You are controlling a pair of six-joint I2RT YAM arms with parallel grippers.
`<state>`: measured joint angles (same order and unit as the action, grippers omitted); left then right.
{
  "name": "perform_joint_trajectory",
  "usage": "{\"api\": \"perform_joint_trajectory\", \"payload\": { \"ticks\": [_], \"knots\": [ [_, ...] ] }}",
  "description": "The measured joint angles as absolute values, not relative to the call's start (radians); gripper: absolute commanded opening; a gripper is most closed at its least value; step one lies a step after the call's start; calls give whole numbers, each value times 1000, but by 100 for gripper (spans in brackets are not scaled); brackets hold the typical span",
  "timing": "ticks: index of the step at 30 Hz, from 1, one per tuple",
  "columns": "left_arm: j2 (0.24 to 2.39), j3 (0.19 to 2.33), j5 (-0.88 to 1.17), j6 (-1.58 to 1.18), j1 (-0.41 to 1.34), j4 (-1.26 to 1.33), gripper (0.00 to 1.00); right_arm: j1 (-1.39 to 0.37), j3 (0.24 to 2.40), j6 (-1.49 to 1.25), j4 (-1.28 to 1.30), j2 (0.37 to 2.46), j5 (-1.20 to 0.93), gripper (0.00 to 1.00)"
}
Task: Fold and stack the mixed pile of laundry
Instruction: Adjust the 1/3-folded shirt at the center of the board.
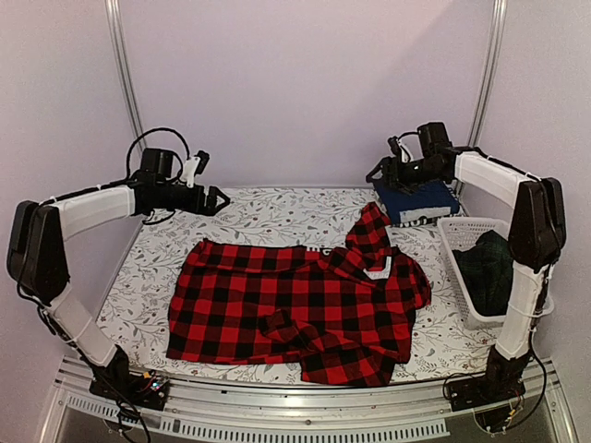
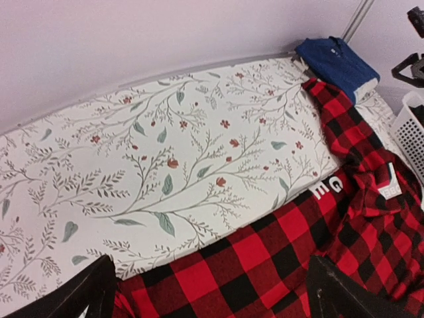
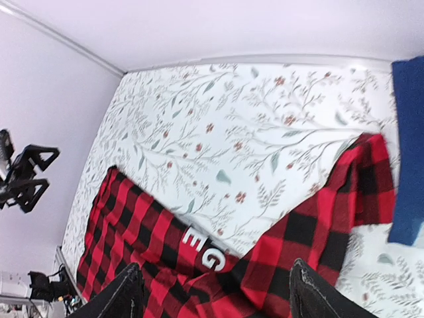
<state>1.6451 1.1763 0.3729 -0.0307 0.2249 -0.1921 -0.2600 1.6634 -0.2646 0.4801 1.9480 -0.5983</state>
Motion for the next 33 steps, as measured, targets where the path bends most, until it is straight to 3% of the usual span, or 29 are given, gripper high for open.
{"api": "perform_joint_trajectory", "payload": {
  "ticks": [11,15,17,21,23,28,33],
  "knots": [
    [1559,1226,368,-116,164,-66,100,-208,2004,-290,610,2325,-479,75],
    [1583,1261,383,-136,131,-78,100,-214,2065,-297,656,2421,-459,68],
    [1593,1262,384,-143,126,-88,100,-215,2102,-300,667,2457,-458,55],
    [1610,1262,380,-147,126,-106,100,-216,2166,-305,670,2511,-471,11],
    [1612,1262,375,-147,126,-114,100,-216,2169,-318,659,2521,-503,2],
    [1612,1263,385,-148,126,-116,100,-227,2136,-309,571,2498,-641,0],
    [1601,1262,449,-149,126,-119,100,-287,2027,-268,464,2344,-820,0]
  ]
}}
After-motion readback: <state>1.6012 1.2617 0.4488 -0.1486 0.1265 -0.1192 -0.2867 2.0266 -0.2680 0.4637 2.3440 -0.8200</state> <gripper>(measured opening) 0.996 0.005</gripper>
